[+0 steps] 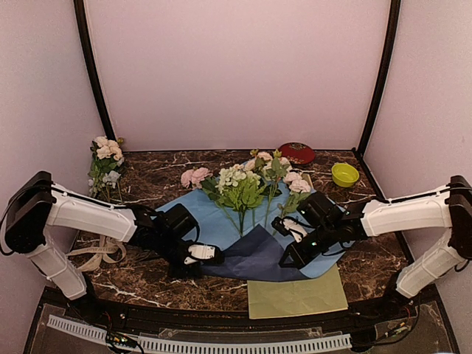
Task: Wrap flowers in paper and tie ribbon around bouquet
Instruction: Fold the bottom corner of the flattened wrapping paper at the center of the board.
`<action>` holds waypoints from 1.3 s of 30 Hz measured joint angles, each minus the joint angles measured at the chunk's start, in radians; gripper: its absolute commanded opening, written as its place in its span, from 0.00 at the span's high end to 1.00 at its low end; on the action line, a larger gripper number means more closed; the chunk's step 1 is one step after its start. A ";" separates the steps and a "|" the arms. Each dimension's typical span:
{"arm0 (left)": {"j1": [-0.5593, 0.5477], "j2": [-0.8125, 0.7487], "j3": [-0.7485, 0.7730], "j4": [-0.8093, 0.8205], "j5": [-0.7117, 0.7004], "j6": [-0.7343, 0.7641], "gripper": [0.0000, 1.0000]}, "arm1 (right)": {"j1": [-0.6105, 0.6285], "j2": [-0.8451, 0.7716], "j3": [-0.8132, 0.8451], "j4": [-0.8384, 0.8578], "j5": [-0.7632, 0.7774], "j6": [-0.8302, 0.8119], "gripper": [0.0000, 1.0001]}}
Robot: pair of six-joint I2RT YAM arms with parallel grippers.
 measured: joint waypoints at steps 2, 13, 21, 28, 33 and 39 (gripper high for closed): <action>-0.001 -0.014 -0.004 -0.017 -0.010 -0.006 0.64 | -0.004 0.010 0.000 -0.004 -0.007 0.000 1.00; -0.001 -0.254 -0.052 0.179 0.125 -0.218 0.38 | -0.005 0.013 0.045 -0.018 -0.023 -0.004 1.00; -0.001 -0.052 -0.016 0.277 0.172 -0.407 0.56 | -0.005 0.013 0.045 -0.022 -0.019 -0.003 1.00; -0.001 -0.037 -0.016 0.352 0.169 -0.460 0.91 | -0.008 0.013 0.045 -0.021 -0.007 0.002 1.00; -0.001 -0.024 -0.016 0.383 0.170 -0.463 1.00 | -0.022 0.013 0.044 -0.014 -0.006 0.003 1.00; -0.001 0.006 -0.016 0.397 0.140 -0.463 1.00 | -0.042 0.013 0.040 0.002 -0.020 0.006 0.76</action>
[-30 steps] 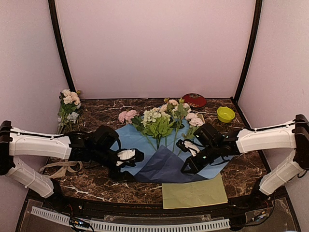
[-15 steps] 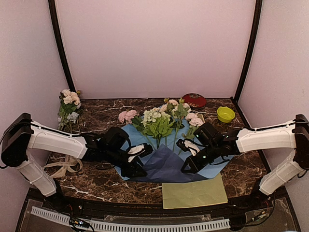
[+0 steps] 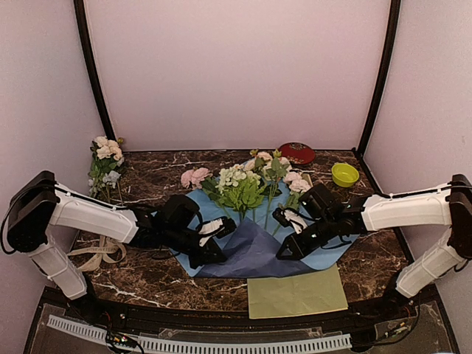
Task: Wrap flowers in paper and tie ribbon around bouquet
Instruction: Fold the bottom corner of the flattened wrapping paper at the center of the board.
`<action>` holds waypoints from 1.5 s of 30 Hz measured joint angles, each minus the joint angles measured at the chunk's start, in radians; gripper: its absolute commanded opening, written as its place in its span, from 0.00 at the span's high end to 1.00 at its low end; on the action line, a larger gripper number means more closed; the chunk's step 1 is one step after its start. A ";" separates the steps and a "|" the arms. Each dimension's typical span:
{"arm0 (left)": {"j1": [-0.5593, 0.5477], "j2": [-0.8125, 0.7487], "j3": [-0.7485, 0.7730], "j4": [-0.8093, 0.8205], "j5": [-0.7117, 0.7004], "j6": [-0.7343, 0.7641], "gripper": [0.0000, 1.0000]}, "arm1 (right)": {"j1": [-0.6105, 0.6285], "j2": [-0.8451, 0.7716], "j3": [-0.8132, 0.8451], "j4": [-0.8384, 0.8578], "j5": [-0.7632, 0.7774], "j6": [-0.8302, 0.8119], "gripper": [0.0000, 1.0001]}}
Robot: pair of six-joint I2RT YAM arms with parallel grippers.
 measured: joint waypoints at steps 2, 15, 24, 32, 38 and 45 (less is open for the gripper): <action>0.000 0.011 0.003 0.000 -0.021 0.001 1.00 | -0.010 0.000 -0.004 0.005 -0.005 0.002 0.68; 0.000 0.065 0.031 0.034 -0.114 0.040 1.00 | -0.020 -0.029 -0.101 0.002 -0.004 0.059 0.82; 0.000 0.105 0.066 0.040 -0.173 0.078 1.00 | -0.035 -0.051 -0.126 0.016 0.050 0.108 1.00; -0.003 0.130 0.080 0.041 -0.206 0.090 0.98 | -0.041 -0.037 -0.138 0.046 0.062 0.141 1.00; -0.003 0.145 0.083 0.029 -0.253 0.096 0.68 | -0.044 -0.002 -0.143 0.056 0.068 0.155 1.00; -0.004 0.134 0.100 -0.023 -0.384 0.092 0.61 | -0.045 0.013 -0.142 0.049 0.084 0.155 1.00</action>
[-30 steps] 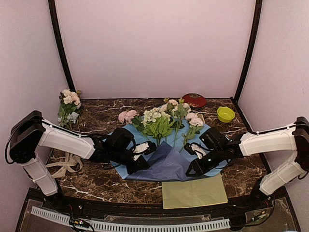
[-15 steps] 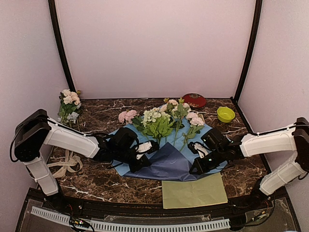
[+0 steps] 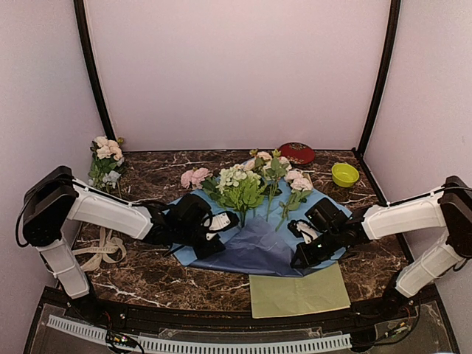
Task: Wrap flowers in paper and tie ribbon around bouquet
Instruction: Fold the bottom corner of the flattened wrapping paper at the center of the board, then press the fold line of the 1/4-folded wrapping paper.
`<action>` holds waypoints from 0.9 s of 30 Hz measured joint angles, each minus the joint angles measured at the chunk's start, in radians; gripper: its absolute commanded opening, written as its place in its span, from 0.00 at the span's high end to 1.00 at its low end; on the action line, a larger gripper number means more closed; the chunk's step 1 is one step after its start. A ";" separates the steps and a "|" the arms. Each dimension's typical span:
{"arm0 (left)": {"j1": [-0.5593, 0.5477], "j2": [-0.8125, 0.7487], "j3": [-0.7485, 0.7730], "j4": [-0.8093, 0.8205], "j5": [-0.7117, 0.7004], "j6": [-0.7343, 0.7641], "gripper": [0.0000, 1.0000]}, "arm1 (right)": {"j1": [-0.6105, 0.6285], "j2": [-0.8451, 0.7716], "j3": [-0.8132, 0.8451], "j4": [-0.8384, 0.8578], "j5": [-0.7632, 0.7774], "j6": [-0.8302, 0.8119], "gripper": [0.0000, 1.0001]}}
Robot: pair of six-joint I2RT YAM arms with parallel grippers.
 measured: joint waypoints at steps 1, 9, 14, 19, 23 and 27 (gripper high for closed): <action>-0.004 -0.013 0.000 -0.008 -0.021 0.002 0.61 | 0.000 0.000 0.000 -0.002 0.000 0.000 1.00; -0.248 -0.086 0.034 0.009 -0.167 0.151 0.65 | 0.000 0.009 0.010 -0.009 0.000 0.001 1.00; -0.290 -0.001 0.069 0.058 -0.136 0.169 0.70 | -0.001 0.016 0.017 -0.012 -0.003 0.000 1.00; -0.274 0.135 0.117 0.059 -0.157 0.175 0.72 | -0.002 0.016 0.017 -0.013 -0.004 0.000 1.00; -0.273 0.140 0.105 0.057 -0.167 0.166 0.72 | -0.002 0.016 0.017 -0.012 -0.003 0.000 1.00; -0.271 0.113 0.065 0.056 -0.175 0.126 0.73 | -0.002 0.016 0.017 -0.013 -0.003 0.000 1.00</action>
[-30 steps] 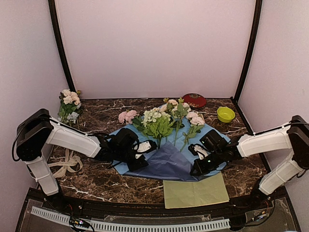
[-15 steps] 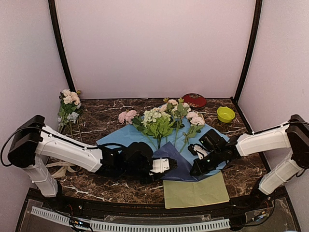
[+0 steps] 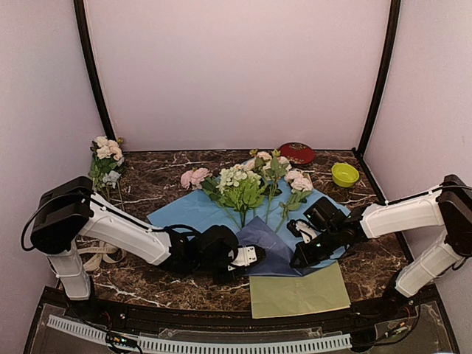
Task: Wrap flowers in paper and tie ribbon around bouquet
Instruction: Press the fold line of the 1/4-folded wrapping paper.
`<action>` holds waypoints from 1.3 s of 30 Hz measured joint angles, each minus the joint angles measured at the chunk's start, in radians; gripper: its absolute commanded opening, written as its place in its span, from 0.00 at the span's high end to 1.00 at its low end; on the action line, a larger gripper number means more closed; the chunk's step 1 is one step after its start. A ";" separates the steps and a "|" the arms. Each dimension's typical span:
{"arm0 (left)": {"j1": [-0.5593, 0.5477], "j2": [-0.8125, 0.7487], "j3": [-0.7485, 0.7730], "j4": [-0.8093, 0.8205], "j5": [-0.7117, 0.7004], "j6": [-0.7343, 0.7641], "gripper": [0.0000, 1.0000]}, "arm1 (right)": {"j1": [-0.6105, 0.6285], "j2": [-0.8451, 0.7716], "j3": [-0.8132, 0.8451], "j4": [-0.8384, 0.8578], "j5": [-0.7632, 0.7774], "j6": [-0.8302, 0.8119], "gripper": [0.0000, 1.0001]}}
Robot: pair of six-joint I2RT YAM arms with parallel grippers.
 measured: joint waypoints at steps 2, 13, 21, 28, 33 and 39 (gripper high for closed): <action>0.004 -0.025 -0.026 -0.013 -0.002 -0.032 0.73 | 0.000 0.000 0.000 -0.001 0.000 -0.003 1.00; 0.062 -0.133 -0.095 -0.169 0.028 -0.298 0.74 | 0.000 -0.003 0.000 -0.006 0.000 -0.016 1.00; 0.106 -0.152 -0.084 -0.286 0.055 -0.532 0.88 | 0.000 -0.020 0.000 -0.015 0.001 -0.016 1.00; 0.111 -0.226 -0.150 -0.327 0.063 -0.684 0.88 | 0.000 -0.023 0.000 -0.018 0.003 -0.019 1.00; 0.112 -0.286 -0.195 -0.380 0.035 -0.757 0.88 | 0.000 -0.023 0.001 -0.019 0.003 -0.024 1.00; 0.116 -0.331 -0.199 -0.485 -0.027 -0.795 0.87 | 0.000 -0.023 0.004 -0.025 0.003 -0.027 1.00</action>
